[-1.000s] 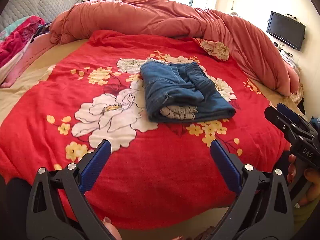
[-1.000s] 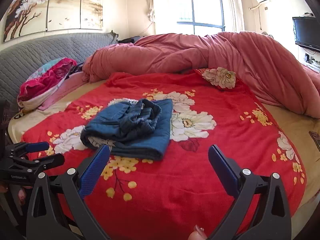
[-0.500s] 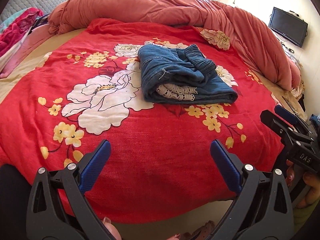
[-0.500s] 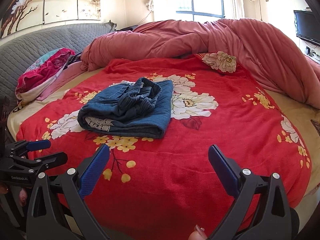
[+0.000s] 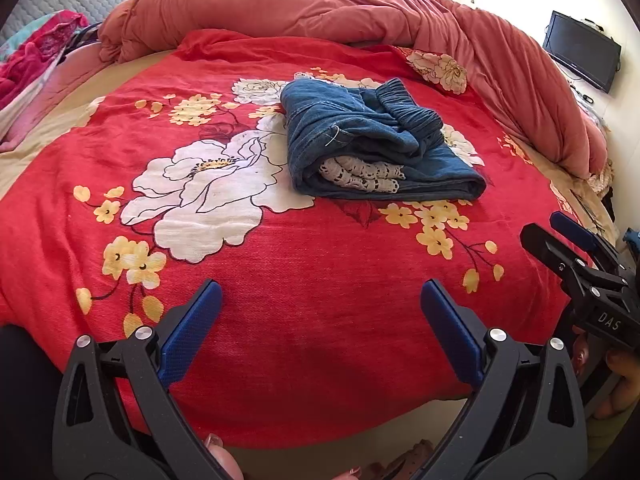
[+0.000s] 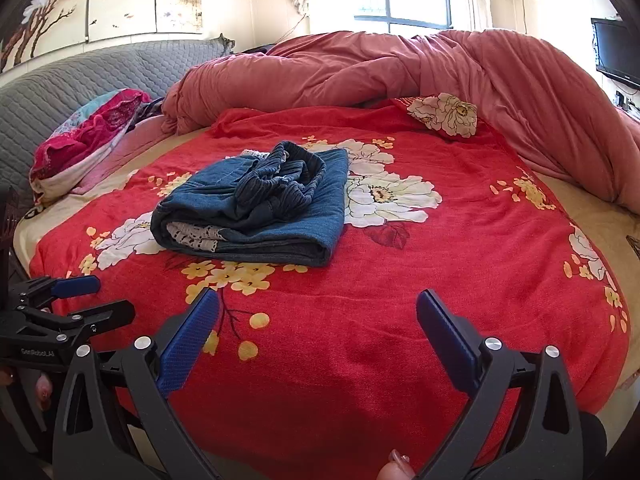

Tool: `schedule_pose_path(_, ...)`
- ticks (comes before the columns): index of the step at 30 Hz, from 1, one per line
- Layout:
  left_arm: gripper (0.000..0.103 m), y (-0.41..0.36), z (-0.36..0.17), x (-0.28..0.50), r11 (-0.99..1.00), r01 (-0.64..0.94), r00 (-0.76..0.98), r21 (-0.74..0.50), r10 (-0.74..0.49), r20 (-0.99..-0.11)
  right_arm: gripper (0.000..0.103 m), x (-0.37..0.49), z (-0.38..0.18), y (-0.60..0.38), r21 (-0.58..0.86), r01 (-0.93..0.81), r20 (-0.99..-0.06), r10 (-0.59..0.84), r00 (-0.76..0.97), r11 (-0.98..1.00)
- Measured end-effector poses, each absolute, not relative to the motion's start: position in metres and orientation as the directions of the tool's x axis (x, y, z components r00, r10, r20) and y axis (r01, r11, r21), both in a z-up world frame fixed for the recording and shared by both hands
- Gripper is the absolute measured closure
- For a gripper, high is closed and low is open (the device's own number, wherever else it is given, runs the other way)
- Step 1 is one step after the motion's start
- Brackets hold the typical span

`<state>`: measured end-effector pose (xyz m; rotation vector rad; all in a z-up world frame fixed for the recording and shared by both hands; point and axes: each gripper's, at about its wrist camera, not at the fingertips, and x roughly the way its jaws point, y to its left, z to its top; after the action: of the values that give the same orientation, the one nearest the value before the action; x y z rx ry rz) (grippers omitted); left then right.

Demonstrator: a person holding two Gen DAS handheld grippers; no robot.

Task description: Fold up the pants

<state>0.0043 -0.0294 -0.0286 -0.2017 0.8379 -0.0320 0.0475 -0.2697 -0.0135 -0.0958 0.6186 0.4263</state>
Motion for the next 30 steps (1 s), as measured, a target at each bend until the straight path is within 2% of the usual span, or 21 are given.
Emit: schedule_pose_path(30,0.010,-0.0258,-0.0271,0.0040,0.979,-0.058,0.671,-0.196,-0.107,-0.733,0.005,0.0506,-0.0151,-0.2735,0.036,-0.416,-0.583,0.357,0.730,0.909)
